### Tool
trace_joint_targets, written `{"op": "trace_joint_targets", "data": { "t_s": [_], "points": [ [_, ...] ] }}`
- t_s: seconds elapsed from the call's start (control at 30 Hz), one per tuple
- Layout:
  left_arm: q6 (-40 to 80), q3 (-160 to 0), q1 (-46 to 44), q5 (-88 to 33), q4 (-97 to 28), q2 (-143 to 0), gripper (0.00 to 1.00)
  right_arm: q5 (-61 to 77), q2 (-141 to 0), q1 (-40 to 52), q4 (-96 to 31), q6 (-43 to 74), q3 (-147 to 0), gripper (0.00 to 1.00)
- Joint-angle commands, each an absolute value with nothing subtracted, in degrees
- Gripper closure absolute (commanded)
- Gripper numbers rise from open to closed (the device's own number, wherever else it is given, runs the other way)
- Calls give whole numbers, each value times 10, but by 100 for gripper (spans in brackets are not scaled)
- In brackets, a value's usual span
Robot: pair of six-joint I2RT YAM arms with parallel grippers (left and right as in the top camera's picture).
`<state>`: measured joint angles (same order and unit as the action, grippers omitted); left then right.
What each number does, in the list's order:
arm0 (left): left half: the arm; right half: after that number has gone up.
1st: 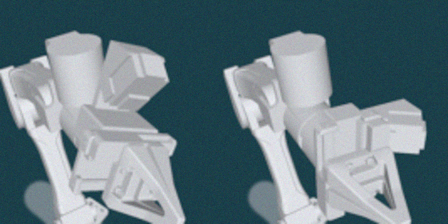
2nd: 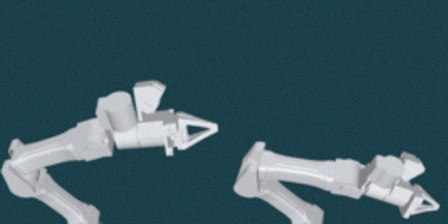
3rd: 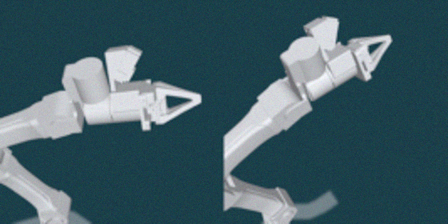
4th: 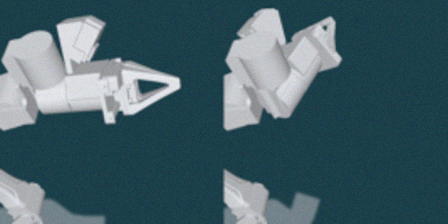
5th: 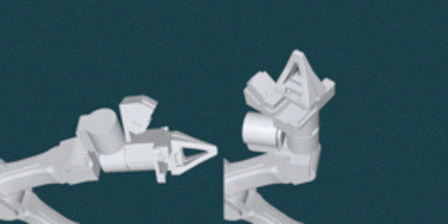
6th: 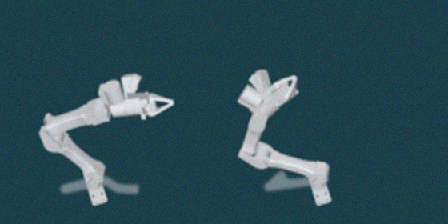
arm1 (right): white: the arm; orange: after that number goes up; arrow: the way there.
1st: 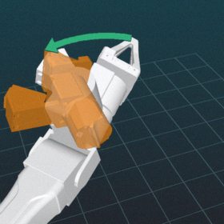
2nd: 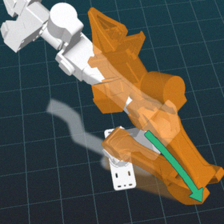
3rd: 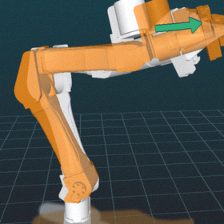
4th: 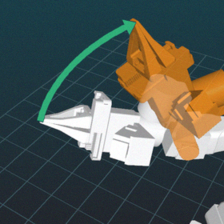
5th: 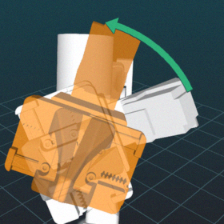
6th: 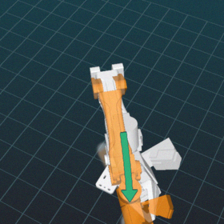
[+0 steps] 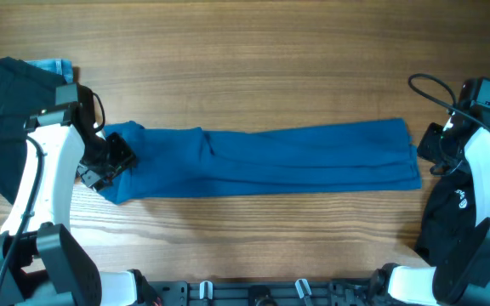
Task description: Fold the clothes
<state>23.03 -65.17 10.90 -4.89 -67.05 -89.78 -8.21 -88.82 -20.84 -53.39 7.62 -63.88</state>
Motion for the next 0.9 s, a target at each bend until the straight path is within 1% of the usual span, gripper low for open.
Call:
{"op": "trace_joint_targets", "data": {
  "t_s": [0.0, 0.07, 0.2, 0.27, 0.33, 0.47, 0.8, 0.87],
  "points": [
    [227, -647, 112, -40, -657, -890, 39, -88, -892, -211, -535, 81, -633, 50],
    [227, -647, 112, -49, -643, -890, 38, -44, -892, -211, -529, 81, -633, 50],
    [213, -647, 111, -127, -588, -890, 37, 107, -893, -211, -519, 54, -632, 49],
    [208, -647, 109, -171, -557, -890, 37, 149, -897, -211, -519, 38, -632, 49],
    [208, -647, 102, -200, -526, -890, 36, 151, -902, -211, -519, 38, -632, 49],
    [208, -647, 70, -197, -483, -893, 34, 151, -921, -211, -523, 39, -632, 49],
    [209, -647, -23, -197, -457, -954, 34, 149, -970, -211, -530, 39, -632, 47],
    [213, -647, -43, -197, -454, -967, 34, 140, -979, -211, -535, 38, -632, 44]
  ]
}}
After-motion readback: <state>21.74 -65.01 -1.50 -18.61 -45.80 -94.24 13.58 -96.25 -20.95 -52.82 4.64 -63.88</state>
